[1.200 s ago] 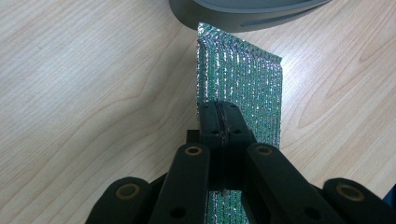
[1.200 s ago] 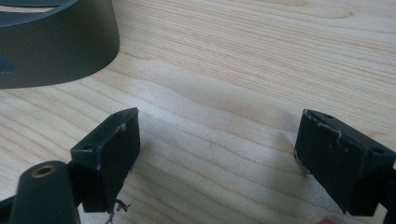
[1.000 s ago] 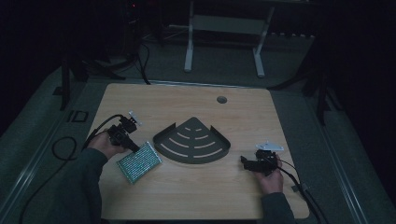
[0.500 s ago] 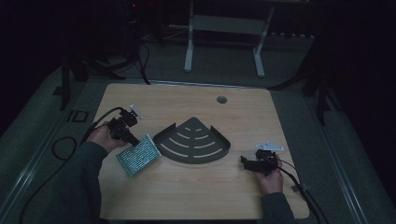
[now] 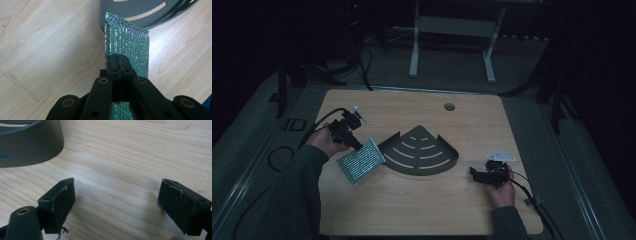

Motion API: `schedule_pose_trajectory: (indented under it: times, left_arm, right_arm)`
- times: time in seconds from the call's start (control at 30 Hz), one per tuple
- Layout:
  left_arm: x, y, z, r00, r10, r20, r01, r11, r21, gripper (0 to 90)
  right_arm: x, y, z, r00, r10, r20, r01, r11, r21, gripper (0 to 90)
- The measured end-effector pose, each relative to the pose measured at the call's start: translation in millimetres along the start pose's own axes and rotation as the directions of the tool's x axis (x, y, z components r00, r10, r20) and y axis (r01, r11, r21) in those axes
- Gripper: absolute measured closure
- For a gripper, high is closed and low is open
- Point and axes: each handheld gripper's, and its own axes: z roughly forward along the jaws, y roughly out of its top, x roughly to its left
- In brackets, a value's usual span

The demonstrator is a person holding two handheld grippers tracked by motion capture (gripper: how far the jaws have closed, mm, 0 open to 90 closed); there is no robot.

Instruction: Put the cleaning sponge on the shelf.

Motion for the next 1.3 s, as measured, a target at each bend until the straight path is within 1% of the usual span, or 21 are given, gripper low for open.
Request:
schedule_pose_trajectory:
  times: [0.1,0.23,0.33,0.4,0.47,0.6,0.9,1.0,1.2,1.3]
  left_arm:
    - [-0.2,3.8,-4.2,1.0000,0.003,-0.004,-0.003,1.0000,-0.005,90.0]
    - [-1.1,10.0,-8.7,0.9998,0.014,-0.015,-0.014,0.9999,0.000,90.0]
    - [-2.2,13.8,-11.2,0.9997,0.021,-0.012,-0.021,0.9998,-0.001,90.0]
    - [-2.8,16.4,-12.0,0.9994,0.028,-0.019,-0.028,0.9996,0.004,90.0]
    - [-3.6,19.0,-13.1,0.9995,0.025,-0.019,-0.025,0.9997,0.002,90.0]
    - [-4.5,25.0,-15.8,0.9992,0.035,-0.021,-0.035,0.9994,-0.001,90.0]
    - [-7.3,38.4,-16.5,0.9983,0.047,-0.034,-0.047,0.9988,0.012,90.0]
    - [-8.1,42.4,-16.9,0.9986,0.045,-0.029,-0.045,0.9990,0.008,90.0]
    - [-9.8,50.7,-18.5,0.9976,0.050,-0.047,-0.050,0.9986,0.016,90.0]
    - [-10.9,55.0,-20.1,0.9976,0.049,-0.049,-0.049,0.9988,0.008,90.0]
  right_arm:
    - [0.0,0.0,0.0,1.0000,0.000,0.000,0.000,1.000,0.000,13.8]
    - [0.0,0.0,0.0,1.0000,0.000,0.000,0.000,1.000,0.000,13.8]
    - [0.0,0.0,0.0,1.0000,0.000,0.000,0.000,1.000,0.000,13.8]
    - [0.1,0.0,0.0,1.0000,0.001,0.000,-0.001,1.000,0.000,13.8]
    - [0.1,0.0,0.0,1.0000,0.001,0.000,-0.001,1.000,0.000,13.8]
    - [-0.1,0.1,0.1,1.0000,-0.002,0.001,0.002,1.000,-0.001,13.8]
    - [0.0,0.1,0.1,1.0000,0.000,0.000,0.000,1.000,0.000,13.8]
    - [0.0,0.1,0.0,1.0000,-0.001,0.000,0.001,1.000,0.000,13.8]
    - [0.1,0.2,0.1,1.0000,0.001,0.000,-0.001,1.000,0.000,13.8]
    - [0.0,0.2,0.1,1.0000,0.001,0.000,-0.001,1.000,0.000,13.8]
